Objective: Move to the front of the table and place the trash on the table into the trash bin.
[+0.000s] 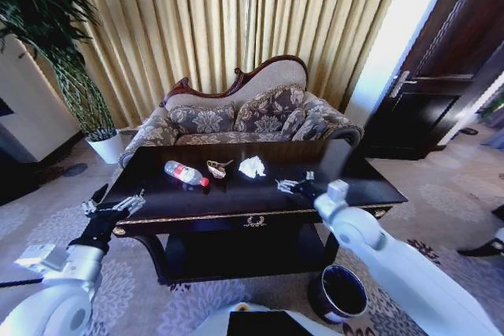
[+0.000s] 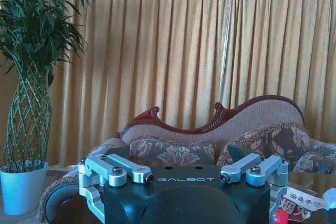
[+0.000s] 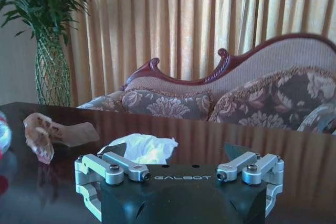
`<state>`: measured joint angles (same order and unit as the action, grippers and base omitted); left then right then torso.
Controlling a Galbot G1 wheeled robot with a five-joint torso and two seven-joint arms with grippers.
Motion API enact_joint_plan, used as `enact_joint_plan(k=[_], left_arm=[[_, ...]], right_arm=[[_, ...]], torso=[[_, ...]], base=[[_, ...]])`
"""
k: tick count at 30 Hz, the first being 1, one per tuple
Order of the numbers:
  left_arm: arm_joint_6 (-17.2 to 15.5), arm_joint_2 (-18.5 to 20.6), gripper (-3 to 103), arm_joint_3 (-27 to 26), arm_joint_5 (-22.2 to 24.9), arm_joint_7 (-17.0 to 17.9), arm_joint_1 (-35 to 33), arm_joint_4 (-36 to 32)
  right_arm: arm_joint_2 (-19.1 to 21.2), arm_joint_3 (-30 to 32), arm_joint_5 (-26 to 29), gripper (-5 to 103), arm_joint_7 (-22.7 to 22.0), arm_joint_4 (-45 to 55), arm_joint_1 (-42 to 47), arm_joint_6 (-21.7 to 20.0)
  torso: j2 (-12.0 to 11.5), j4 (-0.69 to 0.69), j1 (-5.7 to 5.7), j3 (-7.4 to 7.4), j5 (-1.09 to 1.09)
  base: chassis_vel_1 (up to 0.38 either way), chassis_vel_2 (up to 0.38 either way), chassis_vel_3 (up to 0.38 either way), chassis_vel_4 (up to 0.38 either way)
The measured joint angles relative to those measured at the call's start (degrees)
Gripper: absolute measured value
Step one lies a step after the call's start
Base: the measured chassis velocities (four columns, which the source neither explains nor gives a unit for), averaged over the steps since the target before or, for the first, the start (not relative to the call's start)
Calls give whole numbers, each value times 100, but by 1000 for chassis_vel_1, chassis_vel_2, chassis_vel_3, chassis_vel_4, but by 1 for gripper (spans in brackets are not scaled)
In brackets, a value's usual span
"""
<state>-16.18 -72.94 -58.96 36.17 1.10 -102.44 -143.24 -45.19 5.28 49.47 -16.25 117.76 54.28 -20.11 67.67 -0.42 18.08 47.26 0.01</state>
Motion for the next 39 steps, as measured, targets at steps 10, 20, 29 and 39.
enact_joint_plan(k=[10,20,29,39], left_arm=[[-22,-82,100,-65,-9,82,-49,0],[-17,-163,100,-350,75,84,-159,0],[-1,-183,100,-341,82,74,-170,0],[72,-176,100,-344,80,63,-184,0]], right_arm=[[-542,-1028,261,100,-381,-754,-1161,-513],[-1050,-1371,390,100,-673,-1376,-1638,-801],[-1119,-1447,519,100,-701,-1422,-1765,-832],[-1259,-1560,337,100,-712,-1673,-1847,-808]], torso=[[0,-1,0,0,-1],[0,-1,0,0,-1],[0,-1,0,-1,-1],[0,-1,0,0,-1]], base=[[0,0,0,0],[0,0,0,0],[0,0,0,0],[0,0,0,0]])
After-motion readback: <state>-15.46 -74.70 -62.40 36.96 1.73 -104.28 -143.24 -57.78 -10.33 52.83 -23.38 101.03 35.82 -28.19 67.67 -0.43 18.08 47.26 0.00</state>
